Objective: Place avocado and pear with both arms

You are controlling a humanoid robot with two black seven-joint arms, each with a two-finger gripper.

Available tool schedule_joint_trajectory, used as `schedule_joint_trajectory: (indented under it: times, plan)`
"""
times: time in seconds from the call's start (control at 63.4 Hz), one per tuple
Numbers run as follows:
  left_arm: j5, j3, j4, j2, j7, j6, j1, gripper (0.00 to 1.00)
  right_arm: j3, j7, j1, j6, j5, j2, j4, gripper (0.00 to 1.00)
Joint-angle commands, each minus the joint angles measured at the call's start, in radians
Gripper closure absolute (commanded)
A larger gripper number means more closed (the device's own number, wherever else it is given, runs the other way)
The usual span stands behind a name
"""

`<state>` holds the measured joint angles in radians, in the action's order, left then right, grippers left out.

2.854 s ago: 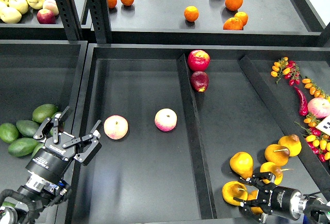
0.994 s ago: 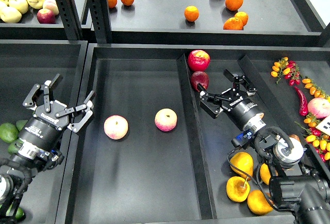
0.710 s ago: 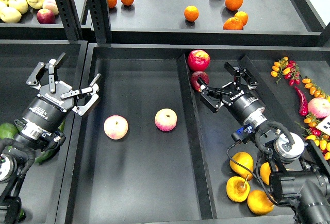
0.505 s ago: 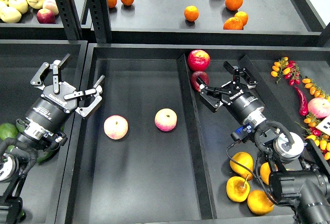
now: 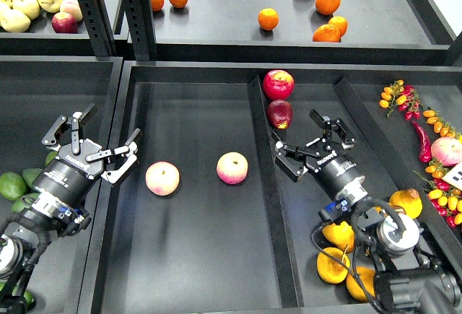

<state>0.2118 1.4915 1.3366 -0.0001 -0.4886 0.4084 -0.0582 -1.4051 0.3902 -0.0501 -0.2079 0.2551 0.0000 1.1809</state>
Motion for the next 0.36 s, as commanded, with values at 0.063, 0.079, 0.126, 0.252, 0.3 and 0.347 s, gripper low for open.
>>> schedule_joint_trajectory:
  times: [0.063, 0.079, 0.126, 0.252, 0.3, 0.347]
  plan:
    - [0.001, 0.000, 0.033, 0.000, 0.033, 0.058, -0.074, 0.01, 0.000, -0.036, 0.053, -0.027, -0.002, 0.000, 0.057, 0.00]
    - [0.001, 0.000, 0.035, 0.000, 0.033, 0.059, -0.074, 0.01, 0.000, -0.037, 0.053, -0.031, -0.002, 0.000, 0.059, 0.00]
    - [0.001, 0.003, 0.036, 0.000, 0.035, 0.064, -0.075, 0.01, 0.001, -0.037, 0.056, -0.062, -0.002, 0.000, 0.060, 0.00]
    - [0.001, -0.005, 0.042, 0.000, 0.035, 0.069, -0.075, 0.01, 0.001, -0.039, 0.058, -0.085, 0.000, 0.000, 0.068, 0.00]
    - [0.001, -0.008, 0.045, 0.000, 0.035, 0.070, -0.074, 0.01, 0.001, -0.039, 0.058, -0.085, 0.000, 0.000, 0.069, 0.00]
    - [0.001, -0.011, 0.046, 0.000, 0.035, 0.073, -0.074, 0.01, 0.001, -0.039, 0.058, -0.085, 0.000, 0.000, 0.072, 0.00]
